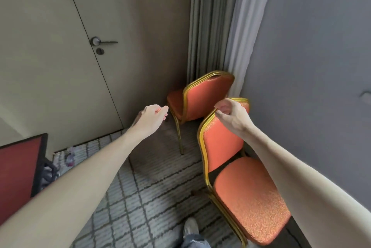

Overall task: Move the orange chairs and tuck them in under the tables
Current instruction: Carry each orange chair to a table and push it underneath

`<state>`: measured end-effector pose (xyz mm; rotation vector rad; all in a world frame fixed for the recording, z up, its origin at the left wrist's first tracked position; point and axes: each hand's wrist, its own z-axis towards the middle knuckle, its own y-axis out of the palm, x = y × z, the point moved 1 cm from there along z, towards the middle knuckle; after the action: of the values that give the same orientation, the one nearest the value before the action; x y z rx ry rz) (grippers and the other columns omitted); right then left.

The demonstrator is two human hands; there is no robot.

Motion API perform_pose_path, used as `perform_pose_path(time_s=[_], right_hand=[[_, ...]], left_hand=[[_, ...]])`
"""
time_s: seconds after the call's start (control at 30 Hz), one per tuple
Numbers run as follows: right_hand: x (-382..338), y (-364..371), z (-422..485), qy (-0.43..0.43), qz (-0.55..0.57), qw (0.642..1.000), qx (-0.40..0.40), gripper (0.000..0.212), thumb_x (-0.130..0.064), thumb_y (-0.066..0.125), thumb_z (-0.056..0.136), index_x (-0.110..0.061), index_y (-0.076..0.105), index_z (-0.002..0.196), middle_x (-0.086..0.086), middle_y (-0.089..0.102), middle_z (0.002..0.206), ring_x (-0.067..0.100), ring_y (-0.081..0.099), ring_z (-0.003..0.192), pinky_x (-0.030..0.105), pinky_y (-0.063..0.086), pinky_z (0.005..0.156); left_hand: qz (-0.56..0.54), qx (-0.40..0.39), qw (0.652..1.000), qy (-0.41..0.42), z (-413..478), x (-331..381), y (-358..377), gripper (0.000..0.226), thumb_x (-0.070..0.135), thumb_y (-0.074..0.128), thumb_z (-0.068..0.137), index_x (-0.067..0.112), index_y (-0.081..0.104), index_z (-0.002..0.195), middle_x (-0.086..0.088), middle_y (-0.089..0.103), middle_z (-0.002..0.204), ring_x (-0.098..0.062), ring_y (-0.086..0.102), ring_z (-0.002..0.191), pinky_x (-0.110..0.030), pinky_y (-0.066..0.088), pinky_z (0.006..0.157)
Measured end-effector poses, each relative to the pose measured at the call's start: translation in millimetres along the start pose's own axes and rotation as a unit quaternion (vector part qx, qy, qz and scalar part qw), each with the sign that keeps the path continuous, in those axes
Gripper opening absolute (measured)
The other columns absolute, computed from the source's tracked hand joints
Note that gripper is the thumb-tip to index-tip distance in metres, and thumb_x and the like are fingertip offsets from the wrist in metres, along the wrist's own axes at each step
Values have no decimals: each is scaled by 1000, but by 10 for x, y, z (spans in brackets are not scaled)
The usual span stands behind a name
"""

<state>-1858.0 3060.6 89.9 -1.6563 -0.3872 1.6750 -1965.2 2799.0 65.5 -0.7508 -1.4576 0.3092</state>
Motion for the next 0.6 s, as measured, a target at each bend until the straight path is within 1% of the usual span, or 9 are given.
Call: perform_pose_path(time_s=[0.07,0.13,0.2,0.27,0.37,0.47,0.6], right_hand=[[118,-31,501,15,-4,1000,0,23,-25,60,91,-22,64,113,-7,66,108,9,63,98,22,49,79],[201,-100,1041,29,-9,1000,0,23,-24,59,90,-22,64,112,-7,67,107,10,63,97,23,50,80],[257,-142,1423,39,-18,999,1,22,-23,60,90,-21,64,112,-7,67,105,11,63,97,23,49,81],[348,-130,1802,46,-37,998,-15,23,-23,60,90,-21,63,112,-7,67,105,12,63,97,23,48,82],[542,-50,2371,59,-69,995,-32,26,-21,60,88,-21,61,114,-6,68,105,15,64,99,29,52,87],[811,107,2845,82,-97,991,-41,31,-18,60,88,-17,59,119,-4,65,110,18,63,104,29,50,89],[1149,278,3506,115,-164,979,-34,45,-20,61,85,-16,50,129,2,59,125,23,55,118,33,48,90]], left_hand=[[8,-3,1000,0,456,126,53,42,58,42,83,27,70,78,15,72,82,-12,66,89,-40,53,93],[13,-5,1000,2,921,304,106,43,59,41,84,27,69,81,13,71,86,-12,66,88,-40,53,91],[20,-17,1000,5,1240,419,150,41,58,42,87,28,69,85,13,71,90,-11,65,89,-38,53,89],[45,-37,998,8,1587,486,209,39,57,41,91,29,68,92,13,70,96,-10,63,92,-35,51,88],[43,-51,998,9,2195,529,321,36,56,42,94,29,66,97,12,70,98,-9,62,94,-32,49,84],[46,-89,995,9,2780,471,528,31,52,45,97,27,64,96,11,67,97,-8,61,93,-31,46,79],[34,-150,988,7,3654,361,836,29,52,49,96,28,64,96,12,66,99,-7,61,94,-30,45,77]])
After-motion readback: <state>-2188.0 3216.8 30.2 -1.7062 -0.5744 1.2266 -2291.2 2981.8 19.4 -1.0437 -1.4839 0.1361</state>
